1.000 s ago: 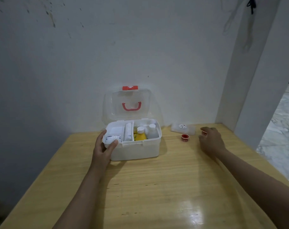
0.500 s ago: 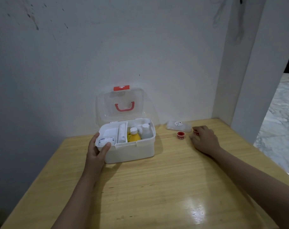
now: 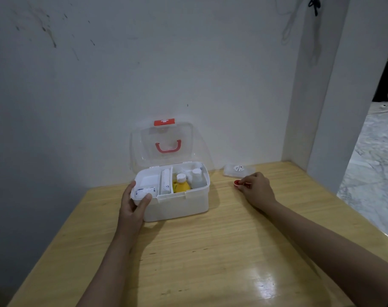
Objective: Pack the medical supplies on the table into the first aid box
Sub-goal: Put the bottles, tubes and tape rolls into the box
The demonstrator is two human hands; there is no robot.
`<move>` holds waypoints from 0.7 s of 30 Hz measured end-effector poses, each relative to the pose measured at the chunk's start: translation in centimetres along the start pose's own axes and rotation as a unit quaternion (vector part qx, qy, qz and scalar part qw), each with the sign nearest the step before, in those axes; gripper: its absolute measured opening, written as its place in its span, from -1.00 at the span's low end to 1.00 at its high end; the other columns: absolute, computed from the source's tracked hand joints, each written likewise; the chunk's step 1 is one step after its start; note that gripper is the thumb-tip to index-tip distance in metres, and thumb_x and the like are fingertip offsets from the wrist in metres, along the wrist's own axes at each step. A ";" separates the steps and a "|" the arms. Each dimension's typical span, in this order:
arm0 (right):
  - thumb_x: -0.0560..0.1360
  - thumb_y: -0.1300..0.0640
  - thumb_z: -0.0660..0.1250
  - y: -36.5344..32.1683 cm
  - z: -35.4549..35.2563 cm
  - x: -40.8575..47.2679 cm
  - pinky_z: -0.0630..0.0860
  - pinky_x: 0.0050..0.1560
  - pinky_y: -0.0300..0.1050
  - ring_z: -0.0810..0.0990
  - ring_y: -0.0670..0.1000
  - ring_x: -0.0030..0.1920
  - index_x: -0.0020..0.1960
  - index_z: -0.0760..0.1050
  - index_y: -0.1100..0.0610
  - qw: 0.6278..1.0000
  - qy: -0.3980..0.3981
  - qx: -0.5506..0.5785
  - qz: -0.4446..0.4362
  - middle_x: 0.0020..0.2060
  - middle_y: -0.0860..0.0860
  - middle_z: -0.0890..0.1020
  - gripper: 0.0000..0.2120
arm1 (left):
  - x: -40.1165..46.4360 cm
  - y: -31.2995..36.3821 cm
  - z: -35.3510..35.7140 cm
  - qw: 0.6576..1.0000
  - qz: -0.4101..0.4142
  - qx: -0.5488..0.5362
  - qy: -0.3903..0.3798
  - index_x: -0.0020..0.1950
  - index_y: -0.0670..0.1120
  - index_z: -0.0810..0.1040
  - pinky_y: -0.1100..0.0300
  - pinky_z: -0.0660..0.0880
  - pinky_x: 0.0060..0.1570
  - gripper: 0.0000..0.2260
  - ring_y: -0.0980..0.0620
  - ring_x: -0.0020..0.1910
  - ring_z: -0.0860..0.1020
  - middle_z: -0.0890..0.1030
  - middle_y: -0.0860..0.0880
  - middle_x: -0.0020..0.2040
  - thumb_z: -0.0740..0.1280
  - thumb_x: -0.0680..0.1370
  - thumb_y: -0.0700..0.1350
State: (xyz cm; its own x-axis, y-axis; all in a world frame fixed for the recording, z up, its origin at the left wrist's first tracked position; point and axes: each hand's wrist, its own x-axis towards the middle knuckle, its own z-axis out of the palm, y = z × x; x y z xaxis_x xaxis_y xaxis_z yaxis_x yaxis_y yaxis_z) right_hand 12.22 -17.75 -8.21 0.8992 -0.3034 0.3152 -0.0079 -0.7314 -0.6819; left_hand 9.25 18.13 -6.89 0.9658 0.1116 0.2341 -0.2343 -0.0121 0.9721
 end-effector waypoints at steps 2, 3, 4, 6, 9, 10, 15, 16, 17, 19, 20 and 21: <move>0.38 -0.02 0.47 0.0 0.0 0.0 0.52 0.02 0.00 0.49 0.12 0.07 -0.10 0.63 0.03 1.000 -0.005 -0.024 -0.008 -0.10 -0.03 0.43 -0.84 | 0.0 0.0 0.0 1.000 -0.001 -0.004 -0.002 0.25 0.40 0.34 -0.14 0.52 0.14 -0.44 -0.04 0.25 0.49 0.40 0.03 0.38 0.45 0.30 0.19; 0.38 -0.02 0.46 -0.1 -0.1 0.1 0.51 0.01 -0.01 0.47 0.11 0.07 -0.07 0.62 0.02 0.999 -0.013 -0.041 -0.010 -0.09 -0.03 0.41 -0.82 | 0.0 0.0 0.0 1.000 -0.002 -0.007 -0.003 0.26 0.38 0.34 -0.14 0.52 0.14 -0.42 -0.04 0.25 0.49 0.40 0.03 0.38 0.45 0.29 0.20; 0.38 -0.03 0.46 -0.1 -0.1 0.1 0.50 0.01 -0.01 0.45 0.11 0.08 -0.05 0.60 0.01 0.998 -0.021 -0.058 -0.012 -0.07 -0.03 0.40 -0.81 | 0.0 0.0 0.0 1.000 0.000 -0.010 -0.004 0.29 0.35 0.34 -0.13 0.51 0.15 -0.40 -0.03 0.25 0.49 0.41 0.04 0.38 0.46 0.29 0.19; 0.38 -0.06 0.45 -0.1 -0.1 0.3 0.49 0.03 -0.01 0.44 0.10 0.08 -0.01 0.59 -0.02 0.996 -0.033 -0.079 -0.009 -0.04 -0.03 0.39 -0.78 | 0.1 -0.2 -0.1 1.000 0.003 -0.014 -0.004 0.34 0.29 0.34 -0.14 0.50 0.17 -0.37 -0.01 0.26 0.49 0.43 0.06 0.37 0.46 0.30 0.18; 0.38 -0.09 0.44 0.0 0.0 0.5 0.48 0.05 0.00 0.44 0.09 0.07 0.02 0.61 -0.04 0.995 -0.038 -0.092 -0.005 -0.03 -0.04 0.37 -0.75 | 0.0 -0.3 0.0 1.000 0.009 -0.017 0.000 0.36 0.24 0.32 -0.13 0.49 0.19 -0.42 0.00 0.26 0.49 0.42 0.06 0.37 0.46 0.39 0.09; 0.38 -0.08 0.44 0.1 0.1 0.5 0.47 0.06 0.00 0.45 0.09 0.06 0.01 0.61 -0.03 0.995 -0.035 -0.088 -0.005 -0.03 -0.05 0.38 -0.76 | 0.0 -0.3 0.0 1.000 0.012 -0.015 0.001 0.36 0.23 0.32 -0.13 0.48 0.20 -0.43 0.01 0.26 0.48 0.42 0.05 0.37 0.46 0.41 0.07; 0.35 0.00 0.50 0.2 -0.1 0.0 0.46 0.00 -0.07 0.48 0.10 0.01 -0.11 0.64 0.01 0.999 -0.018 -0.023 -0.026 -0.09 -0.01 0.43 -0.85 | -0.1 -0.2 0.0 1.000 0.013 -0.019 0.001 0.37 0.21 0.31 -0.09 0.50 0.18 -0.46 0.02 0.25 0.49 0.42 0.05 0.37 0.43 0.45 0.02; 0.35 0.02 0.51 0.1 -0.3 -0.2 0.45 -0.02 -0.11 0.49 0.09 -0.01 -0.12 0.64 0.02 0.999 -0.012 -0.010 -0.032 -0.10 0.00 0.44 -0.86 | -0.1 -0.2 0.0 1.000 0.015 -0.022 0.002 0.38 0.20 0.31 -0.09 0.50 0.19 -0.48 0.02 0.25 0.49 0.42 0.04 0.37 0.41 0.47 -0.02; 0.35 0.04 0.51 -0.1 -0.5 -0.4 0.45 -0.04 -0.18 0.51 0.06 -0.04 -0.13 0.64 0.02 0.999 -0.006 0.005 -0.037 -0.09 0.01 0.45 -0.87 | -0.1 -0.2 0.1 1.000 0.017 -0.023 0.002 0.39 0.18 0.31 -0.08 0.49 0.19 -0.48 0.02 0.25 0.49 0.42 0.04 0.36 0.40 0.48 -0.04; 0.36 0.09 0.51 -1.1 -1.2 -0.9 0.39 -0.14 -0.40 0.52 -0.10 -0.13 -0.13 0.64 0.04 0.998 0.000 0.033 -0.053 -0.09 0.01 0.47 -0.89 | -0.2 -0.1 0.2 1.000 0.022 -0.022 0.005 0.40 0.15 0.31 -0.03 0.50 0.17 -0.48 0.03 0.24 0.49 0.43 0.05 0.35 0.39 0.49 -0.07; 0.36 0.11 0.51 -1.7 -1.6 -1.1 0.39 -0.18 -0.44 0.51 -0.18 -0.17 -0.12 0.64 0.07 0.997 0.001 0.039 -0.069 -0.10 0.01 0.47 -0.89 | -0.2 -0.1 0.3 0.999 0.024 -0.022 0.010 0.40 0.14 0.31 0.03 0.51 0.14 -0.48 0.06 0.22 0.49 0.43 0.06 0.34 0.38 0.49 -0.08; 0.36 0.13 0.51 -2.3 -1.9 -1.2 0.39 -0.19 -0.44 0.50 -0.20 -0.19 -0.12 0.64 0.09 0.995 0.002 0.041 -0.088 -0.12 0.01 0.48 -0.88 | -0.2 -0.1 0.4 0.999 0.023 -0.023 0.016 0.41 0.13 0.31 0.11 0.51 0.10 -0.49 0.10 0.20 0.50 0.44 0.06 0.34 0.38 0.50 -0.11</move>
State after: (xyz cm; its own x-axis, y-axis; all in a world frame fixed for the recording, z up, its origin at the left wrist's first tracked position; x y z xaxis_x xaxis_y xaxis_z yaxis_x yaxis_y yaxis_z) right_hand 10.33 -16.88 -5.70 0.8818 -0.1779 0.4368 0.1856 -0.7206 -0.6681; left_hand 9.07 17.74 -7.00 0.9501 0.1444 0.2765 -0.2831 0.0272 0.9587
